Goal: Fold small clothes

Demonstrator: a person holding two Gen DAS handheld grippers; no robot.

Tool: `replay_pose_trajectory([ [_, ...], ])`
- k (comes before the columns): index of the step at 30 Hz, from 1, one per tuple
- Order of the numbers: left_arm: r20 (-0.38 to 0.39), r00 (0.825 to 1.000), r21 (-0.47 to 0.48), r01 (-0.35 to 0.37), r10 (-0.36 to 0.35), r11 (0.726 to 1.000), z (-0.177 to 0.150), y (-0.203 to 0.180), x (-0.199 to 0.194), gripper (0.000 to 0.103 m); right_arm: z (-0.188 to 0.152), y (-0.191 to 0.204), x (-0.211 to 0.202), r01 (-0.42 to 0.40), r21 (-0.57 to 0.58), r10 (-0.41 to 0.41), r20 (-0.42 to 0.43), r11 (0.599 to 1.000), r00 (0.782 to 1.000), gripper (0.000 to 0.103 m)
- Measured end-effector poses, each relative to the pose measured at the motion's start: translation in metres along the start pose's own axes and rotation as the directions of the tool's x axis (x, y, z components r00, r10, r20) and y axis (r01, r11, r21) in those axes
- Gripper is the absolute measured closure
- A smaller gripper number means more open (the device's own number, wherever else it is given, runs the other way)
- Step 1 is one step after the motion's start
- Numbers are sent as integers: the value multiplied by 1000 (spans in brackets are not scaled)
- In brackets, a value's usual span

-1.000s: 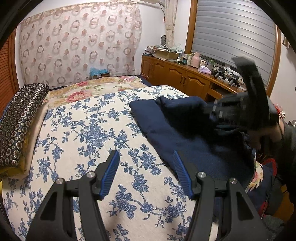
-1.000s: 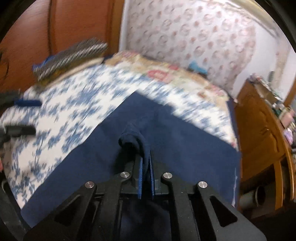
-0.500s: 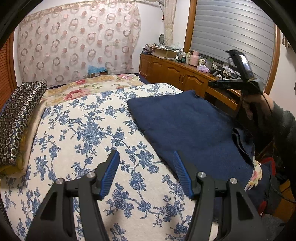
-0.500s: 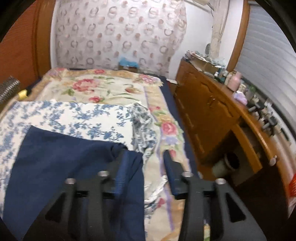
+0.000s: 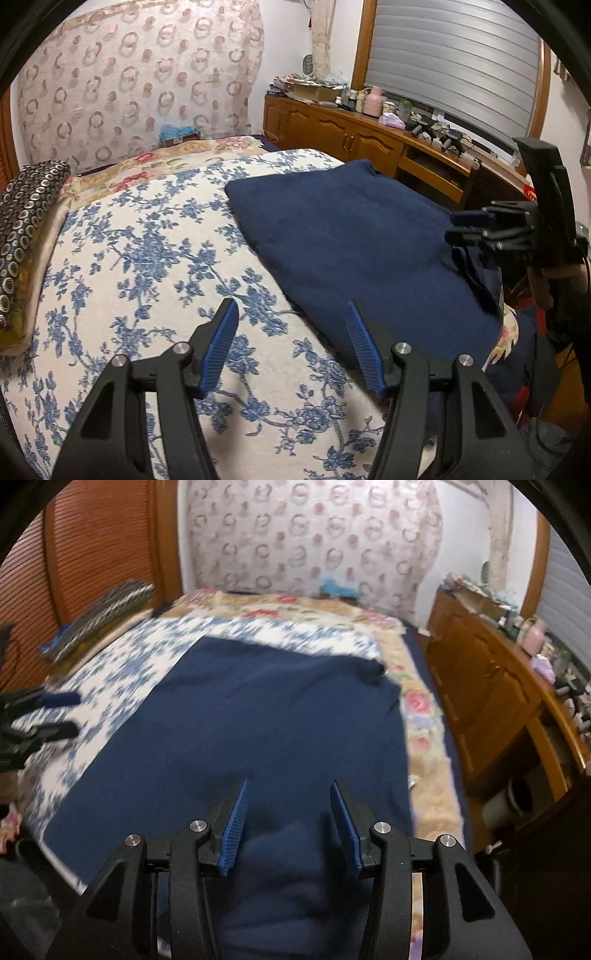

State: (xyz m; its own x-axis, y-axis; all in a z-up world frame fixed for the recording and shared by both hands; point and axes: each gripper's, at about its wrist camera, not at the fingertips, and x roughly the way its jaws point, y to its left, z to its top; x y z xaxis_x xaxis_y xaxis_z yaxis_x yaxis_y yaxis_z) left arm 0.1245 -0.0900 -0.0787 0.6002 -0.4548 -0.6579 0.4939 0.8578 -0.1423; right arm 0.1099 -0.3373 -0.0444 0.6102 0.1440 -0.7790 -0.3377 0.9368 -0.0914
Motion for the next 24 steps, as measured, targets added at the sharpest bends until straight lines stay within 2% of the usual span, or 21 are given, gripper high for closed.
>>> replay_pose_trajectory([
  [6,-22,1000,6,20,-20,1000,-4,-7,5,43,-17,1,6,-1,8,2,-42,1000,999,57],
  [7,-27,999,9,22,-22,1000,-5,-8,7,43,-20,1,5,-7,7,8,-41,1000,999,62],
  [8,-32,999,12,24,-23,1000,-6,-10,8,43,-22,1,4,-14,4,14,-37,1000,999,76],
  [10,-39,999,19,28,-28,999,-8,-13,10,43,-31,2,-4,-48,-3,48,-19,999,999,88],
  [12,-44,998,24,36,-35,999,-9,-15,11,43,-40,4,-13,-39,-26,39,-3,999,999,96],
  [22,-62,997,57,42,-38,997,-11,-29,11,43,-68,-27,-62,57,57,-59,34,997,998,97],
  [24,-69,997,67,42,-37,997,-12,-33,11,43,-71,-30,-67,78,71,-82,44,994,996,90],
])
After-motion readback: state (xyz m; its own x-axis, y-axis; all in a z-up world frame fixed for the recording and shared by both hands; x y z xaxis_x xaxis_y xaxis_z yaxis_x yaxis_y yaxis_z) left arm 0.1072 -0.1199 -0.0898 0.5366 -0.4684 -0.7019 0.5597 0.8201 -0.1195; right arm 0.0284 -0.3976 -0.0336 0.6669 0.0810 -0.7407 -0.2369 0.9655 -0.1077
